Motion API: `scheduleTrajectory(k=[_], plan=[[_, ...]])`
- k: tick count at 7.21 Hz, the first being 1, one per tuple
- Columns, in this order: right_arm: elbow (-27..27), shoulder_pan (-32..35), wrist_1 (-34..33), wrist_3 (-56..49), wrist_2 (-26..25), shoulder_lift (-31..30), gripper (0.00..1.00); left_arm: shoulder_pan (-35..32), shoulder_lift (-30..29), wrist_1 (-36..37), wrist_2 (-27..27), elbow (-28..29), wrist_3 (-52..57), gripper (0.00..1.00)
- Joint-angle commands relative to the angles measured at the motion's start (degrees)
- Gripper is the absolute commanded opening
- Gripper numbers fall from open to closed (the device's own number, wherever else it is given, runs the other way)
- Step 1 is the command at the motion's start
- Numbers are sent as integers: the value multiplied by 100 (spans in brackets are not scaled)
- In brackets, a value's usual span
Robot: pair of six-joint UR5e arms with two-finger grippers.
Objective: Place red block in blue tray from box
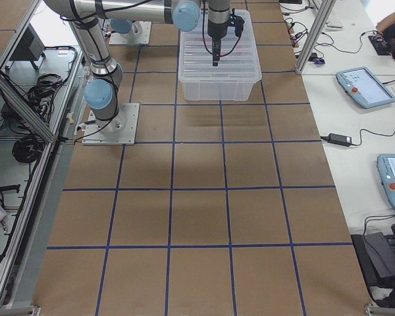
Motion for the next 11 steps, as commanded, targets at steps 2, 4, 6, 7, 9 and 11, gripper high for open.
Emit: scheduleTrajectory(k=[2, 4, 6, 7, 9, 11], plan=[[125, -33, -822, 15, 12, 737, 100, 0, 4, 2, -17, -6, 9, 100], [573, -68, -1566, -107, -40, 800, 100, 0, 4, 2, -17, -6, 9, 100], [705, -103, -1659, -170, 38, 878, 100, 0, 4, 2, -17, -15, 9, 100], [706, -112, -1659, -195, -5, 887, 100, 0, -5, 2, -17, -15, 9, 100], [706, -156, -1668, -222, -49, 887, 100, 0, 4, 2, -17, -24, 9, 100], [706, -436, -1598, -248, -23, 879, 100, -9, 12, -50, -8, 37, -113, 100]])
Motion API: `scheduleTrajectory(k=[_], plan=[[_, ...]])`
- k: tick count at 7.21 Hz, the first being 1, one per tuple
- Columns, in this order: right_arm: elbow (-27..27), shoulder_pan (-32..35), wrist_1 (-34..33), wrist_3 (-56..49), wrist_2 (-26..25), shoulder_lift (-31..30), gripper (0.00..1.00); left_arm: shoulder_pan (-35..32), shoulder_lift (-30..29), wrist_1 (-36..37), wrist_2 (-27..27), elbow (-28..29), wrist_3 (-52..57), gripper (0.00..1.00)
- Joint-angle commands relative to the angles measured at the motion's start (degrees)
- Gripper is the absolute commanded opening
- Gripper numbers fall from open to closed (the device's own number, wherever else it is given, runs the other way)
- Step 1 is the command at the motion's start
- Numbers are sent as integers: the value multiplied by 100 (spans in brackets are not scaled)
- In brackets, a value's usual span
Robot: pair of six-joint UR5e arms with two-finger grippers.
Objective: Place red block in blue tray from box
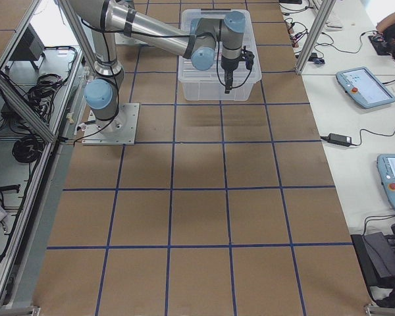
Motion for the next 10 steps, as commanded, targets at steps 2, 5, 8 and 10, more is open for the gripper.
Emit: scheduleTrajectory(k=[2, 5, 8, 10], plan=[[-8, -314, 40, -24, 12, -3, 100, -4, 42, -64, 33, 48, -84, 100], [-61, -640, 40, -207, 12, -3, 100, 49, 86, -1099, -28, 56, -75, 100], [-79, -1201, -13, -1350, 11, -3, 100, -12, -62, -611, -19, 39, -93, 100], [-87, -1317, -39, -1789, 3, -3, 100, -21, -168, -164, -10, -58, -128, 100]])
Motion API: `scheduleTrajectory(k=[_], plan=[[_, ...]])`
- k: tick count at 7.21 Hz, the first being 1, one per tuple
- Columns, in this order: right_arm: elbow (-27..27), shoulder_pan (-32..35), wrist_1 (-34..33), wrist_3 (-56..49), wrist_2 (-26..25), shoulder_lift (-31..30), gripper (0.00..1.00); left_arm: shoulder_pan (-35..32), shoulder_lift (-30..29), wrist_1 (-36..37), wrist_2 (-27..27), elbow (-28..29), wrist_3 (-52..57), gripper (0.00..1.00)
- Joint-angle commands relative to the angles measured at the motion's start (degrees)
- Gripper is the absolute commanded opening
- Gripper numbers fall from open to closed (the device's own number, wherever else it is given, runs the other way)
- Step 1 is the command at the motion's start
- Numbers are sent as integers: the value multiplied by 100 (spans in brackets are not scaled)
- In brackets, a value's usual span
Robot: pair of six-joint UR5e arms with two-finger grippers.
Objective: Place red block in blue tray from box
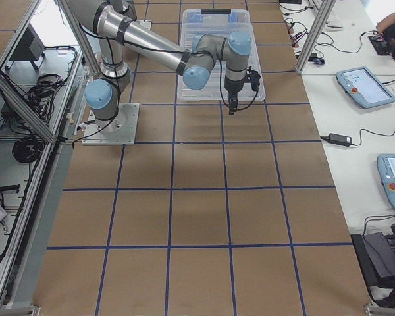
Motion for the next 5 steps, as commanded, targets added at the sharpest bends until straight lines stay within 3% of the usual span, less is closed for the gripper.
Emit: scheduleTrajectory(k=[1, 4, 5], plan=[[-4, -168, -12, -304, -6, 0, 100, -31, -147, 415, 2, -108, -181, 100], [-13, -213, -21, -339, -23, 9, 100, -179, -480, 521, -7, -170, -945, 100], [-4, -213, -21, -348, -49, 9, 100, -215, -586, 869, -7, -309, -974, 100]])
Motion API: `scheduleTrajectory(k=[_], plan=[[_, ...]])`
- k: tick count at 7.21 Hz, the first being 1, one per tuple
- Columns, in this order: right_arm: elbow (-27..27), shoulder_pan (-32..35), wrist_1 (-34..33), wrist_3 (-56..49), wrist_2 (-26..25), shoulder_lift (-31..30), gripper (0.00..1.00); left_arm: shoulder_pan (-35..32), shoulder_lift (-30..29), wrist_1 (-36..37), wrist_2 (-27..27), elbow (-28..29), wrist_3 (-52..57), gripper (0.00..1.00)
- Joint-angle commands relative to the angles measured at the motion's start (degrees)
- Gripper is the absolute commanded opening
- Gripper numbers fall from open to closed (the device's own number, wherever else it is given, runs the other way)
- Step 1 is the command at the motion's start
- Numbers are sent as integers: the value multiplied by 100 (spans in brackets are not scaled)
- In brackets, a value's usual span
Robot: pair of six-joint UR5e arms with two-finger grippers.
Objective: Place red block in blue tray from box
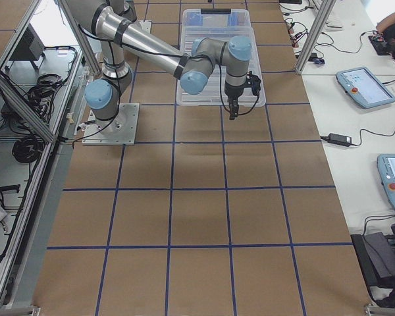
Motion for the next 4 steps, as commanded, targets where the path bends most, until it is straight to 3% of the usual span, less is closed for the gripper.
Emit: scheduleTrajectory(k=[1, 4], plan=[[7, -4, -1, -10, -26, -5, 100, -66, -195, 649, -16, -264, -77, 100], [24, -4, -89, -184, -114, 3, 100, -4, -388, 688, 2, -379, 20, 100]])
